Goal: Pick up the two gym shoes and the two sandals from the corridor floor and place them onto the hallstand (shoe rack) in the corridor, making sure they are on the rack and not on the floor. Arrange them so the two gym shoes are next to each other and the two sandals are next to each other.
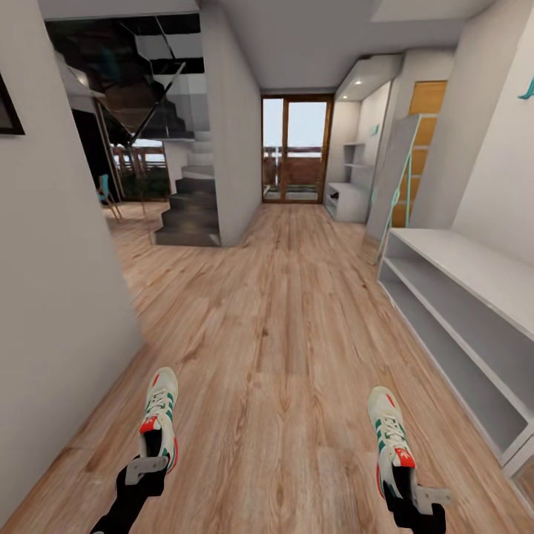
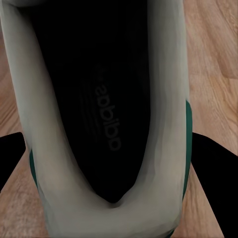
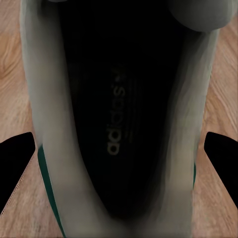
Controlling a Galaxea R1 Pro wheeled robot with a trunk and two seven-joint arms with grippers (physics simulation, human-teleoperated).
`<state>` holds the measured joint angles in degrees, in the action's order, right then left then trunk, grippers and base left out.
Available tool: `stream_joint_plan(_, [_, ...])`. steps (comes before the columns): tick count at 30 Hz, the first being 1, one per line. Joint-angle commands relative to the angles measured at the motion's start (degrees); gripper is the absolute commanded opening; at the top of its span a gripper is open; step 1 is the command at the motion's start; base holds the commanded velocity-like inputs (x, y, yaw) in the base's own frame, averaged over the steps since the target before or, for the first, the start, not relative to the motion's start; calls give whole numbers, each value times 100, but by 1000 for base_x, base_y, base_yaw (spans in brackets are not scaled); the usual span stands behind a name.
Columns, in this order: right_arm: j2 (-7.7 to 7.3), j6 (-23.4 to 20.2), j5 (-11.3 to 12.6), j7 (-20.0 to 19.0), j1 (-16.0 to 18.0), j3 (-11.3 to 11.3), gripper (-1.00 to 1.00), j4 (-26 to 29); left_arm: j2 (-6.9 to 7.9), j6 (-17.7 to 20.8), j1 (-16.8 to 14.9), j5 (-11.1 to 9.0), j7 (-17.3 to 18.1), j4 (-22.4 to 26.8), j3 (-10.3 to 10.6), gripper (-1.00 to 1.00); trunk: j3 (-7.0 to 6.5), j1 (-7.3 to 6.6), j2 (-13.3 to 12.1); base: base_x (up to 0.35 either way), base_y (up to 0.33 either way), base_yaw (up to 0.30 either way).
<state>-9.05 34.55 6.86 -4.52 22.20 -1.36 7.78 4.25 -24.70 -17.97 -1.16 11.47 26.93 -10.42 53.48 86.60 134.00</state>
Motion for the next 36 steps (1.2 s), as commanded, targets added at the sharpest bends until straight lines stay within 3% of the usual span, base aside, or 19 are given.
stream_joint_plan(1, [0, 17, 53, -48, 4, -16, -100, -4, -4, -9, -4, -15, 58, -4, -32, -100, 5, 2, 2, 339, 0, 0])
stream_joint_plan(36, [5, 24, 53, -57, 4, -14, -100, -4, -4, -9, -4, -15, 57, -4, -30, -100, 5, 2, 2, 339, 0, -42])
